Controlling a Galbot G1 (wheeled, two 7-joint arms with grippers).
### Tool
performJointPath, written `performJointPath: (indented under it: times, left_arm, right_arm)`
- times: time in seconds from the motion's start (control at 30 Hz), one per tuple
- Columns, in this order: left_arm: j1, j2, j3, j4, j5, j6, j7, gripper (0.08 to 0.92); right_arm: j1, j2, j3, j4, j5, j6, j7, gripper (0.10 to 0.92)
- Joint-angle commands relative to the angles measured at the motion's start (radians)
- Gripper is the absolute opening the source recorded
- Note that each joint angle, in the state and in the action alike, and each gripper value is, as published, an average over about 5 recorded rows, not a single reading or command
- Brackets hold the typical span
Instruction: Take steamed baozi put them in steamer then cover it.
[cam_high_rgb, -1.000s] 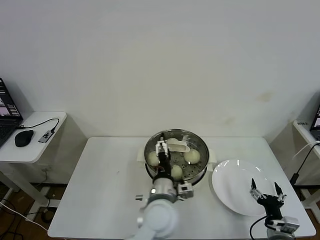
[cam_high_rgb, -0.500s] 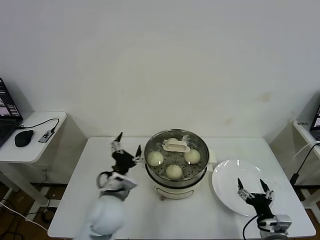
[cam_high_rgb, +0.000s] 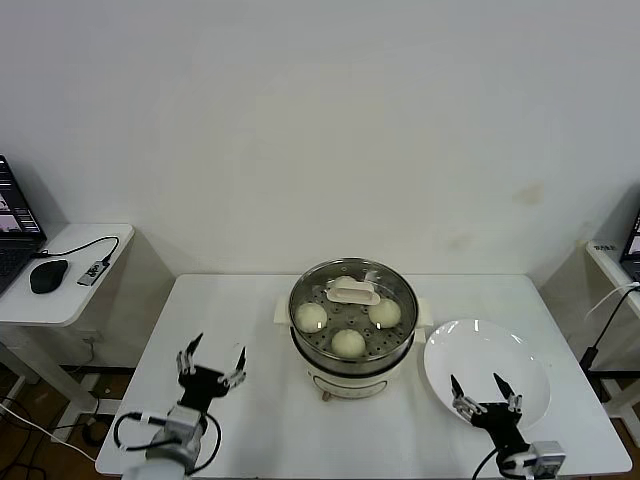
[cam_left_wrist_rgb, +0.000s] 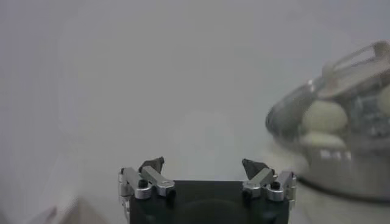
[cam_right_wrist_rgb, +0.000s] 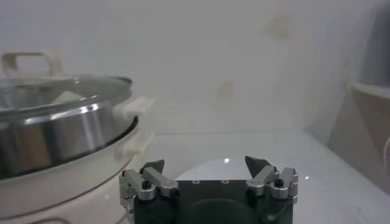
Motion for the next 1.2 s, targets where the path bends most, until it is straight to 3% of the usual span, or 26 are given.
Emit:
performJointPath:
  times: [0.03,1.2]
  left_arm:
    - [0.181,-0.015,-0.067,-0.012,-0.129,-0.040,0.007,0.823]
    - [0.182,-0.043,-0.058,-0.033,-0.134,-0.025,0.017,0.823]
  right_arm:
    - [-0.067,-0.010,-0.007,0.047,-0.004,-0.011,0.013,0.823]
    - [-0.085,-0.002,0.033,0.039,-0.049,0.005,-0.047,0.823]
